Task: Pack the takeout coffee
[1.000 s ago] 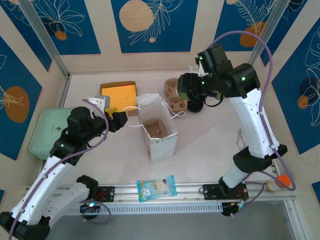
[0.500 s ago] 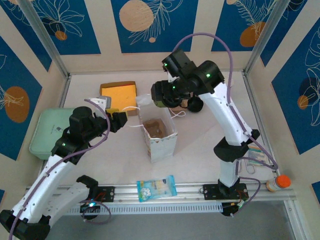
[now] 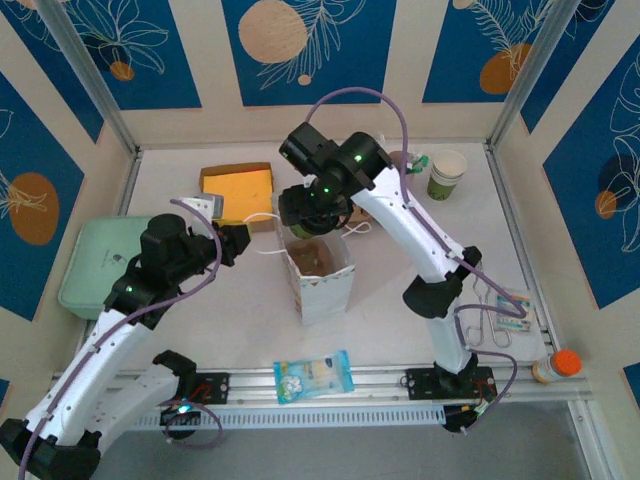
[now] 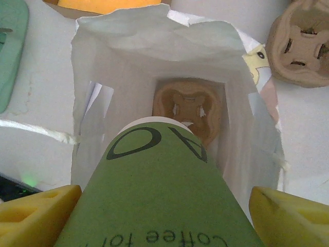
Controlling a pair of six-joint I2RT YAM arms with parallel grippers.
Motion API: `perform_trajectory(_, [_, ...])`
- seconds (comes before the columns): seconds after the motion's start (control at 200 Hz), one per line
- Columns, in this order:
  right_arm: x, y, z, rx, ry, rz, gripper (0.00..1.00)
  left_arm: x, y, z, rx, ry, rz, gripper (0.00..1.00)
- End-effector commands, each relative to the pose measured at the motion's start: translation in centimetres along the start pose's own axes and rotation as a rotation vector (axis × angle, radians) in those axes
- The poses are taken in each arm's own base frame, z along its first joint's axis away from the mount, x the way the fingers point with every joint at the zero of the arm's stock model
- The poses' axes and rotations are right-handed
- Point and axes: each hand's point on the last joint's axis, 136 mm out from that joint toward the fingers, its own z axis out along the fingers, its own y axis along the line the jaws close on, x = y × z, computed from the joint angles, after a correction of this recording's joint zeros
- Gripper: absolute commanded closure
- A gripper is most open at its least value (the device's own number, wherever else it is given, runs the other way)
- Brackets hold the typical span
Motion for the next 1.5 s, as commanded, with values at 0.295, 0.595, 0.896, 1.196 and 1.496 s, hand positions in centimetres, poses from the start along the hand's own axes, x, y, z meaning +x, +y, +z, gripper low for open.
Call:
perform_trajectory(0.295, [3.3,-0.4,1.1,0.171,0.079,-0.040,0.52,-0.3,-0.7,-0.1,0.033,-0.013,-0.009,0.88])
perform_trajectory(0.595, [3.6,-1.3,2.2,0.230,0.107,-0.032,0.52,-0.4,-0.7,-0.4,0.024,-0.015,-0.006,0.95])
perform_trajectory(0.896, [3.3,-3.1,1.6,0.264,0.094,-0.005,0.53,-0.4,-0.7,-0.6,0.026,-0.019,-0.003,1.00])
perform_trajectory(1.196, [4.1,-1.9,2.0,0.242,0.120,-0.036,0.53,-0.5,-0.8,-0.6,0.029,-0.023,-0.008,1.00])
perform_trajectory(1.496, [4.7,-2.8,2.7,0.286,0.153,-0.031,0.53,-0.7,-0.7,-0.8,0.020,-0.031,-0.003,1.00])
